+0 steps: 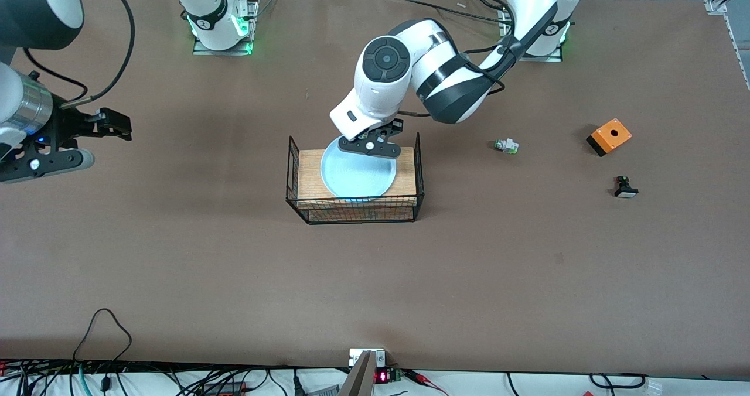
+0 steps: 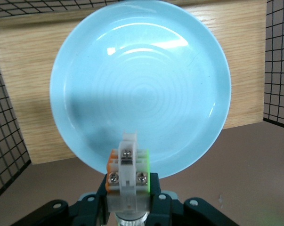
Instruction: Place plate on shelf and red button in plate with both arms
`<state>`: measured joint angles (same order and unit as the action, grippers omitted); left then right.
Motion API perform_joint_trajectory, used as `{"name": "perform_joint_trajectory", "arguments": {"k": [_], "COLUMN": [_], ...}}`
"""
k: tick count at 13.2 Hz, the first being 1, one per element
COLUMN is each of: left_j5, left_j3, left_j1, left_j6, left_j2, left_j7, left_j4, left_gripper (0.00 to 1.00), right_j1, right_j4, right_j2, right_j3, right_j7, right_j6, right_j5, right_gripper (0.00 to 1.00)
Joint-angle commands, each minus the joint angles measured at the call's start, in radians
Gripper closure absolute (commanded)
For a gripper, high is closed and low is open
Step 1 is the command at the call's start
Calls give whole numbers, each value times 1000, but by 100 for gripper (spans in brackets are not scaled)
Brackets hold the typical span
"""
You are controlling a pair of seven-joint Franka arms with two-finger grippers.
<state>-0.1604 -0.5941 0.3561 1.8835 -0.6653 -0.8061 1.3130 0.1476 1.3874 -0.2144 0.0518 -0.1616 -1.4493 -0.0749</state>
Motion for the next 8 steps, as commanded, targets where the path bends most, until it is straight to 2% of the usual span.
{"name": "perform_joint_trajectory", "arguments": {"k": [1,3,4,6,8], "left_j5": [-30,-31,-31,-30,-30], "left_j3": [25,46,86,137,140], "left_j1": [26,49,79,125,132], "left_j6": [-8,3,5,8,25], "left_j2": [-52,-80,-79,-82,-88], "left_j7": [-16,-19,-19,-19,-21], "left_j4": [-78,-92,-93,-98,-98], "left_gripper": [100,100,100,100,100], "right_j1": [-2,-5,-28,-85,-80], "right_j4": [344,447,472,455,367], "right_j2": [237,309,320,314,264], "right_j3": [-12,-13,-23,-73,-82], "right_j7": [-18,-21,-21,-15,-16], "right_j6": [-135,-173,-190,-198,-174], "right_j5": [-17,-13,-13,-14,-17], "right_gripper": [0,0,0,0,0]}}
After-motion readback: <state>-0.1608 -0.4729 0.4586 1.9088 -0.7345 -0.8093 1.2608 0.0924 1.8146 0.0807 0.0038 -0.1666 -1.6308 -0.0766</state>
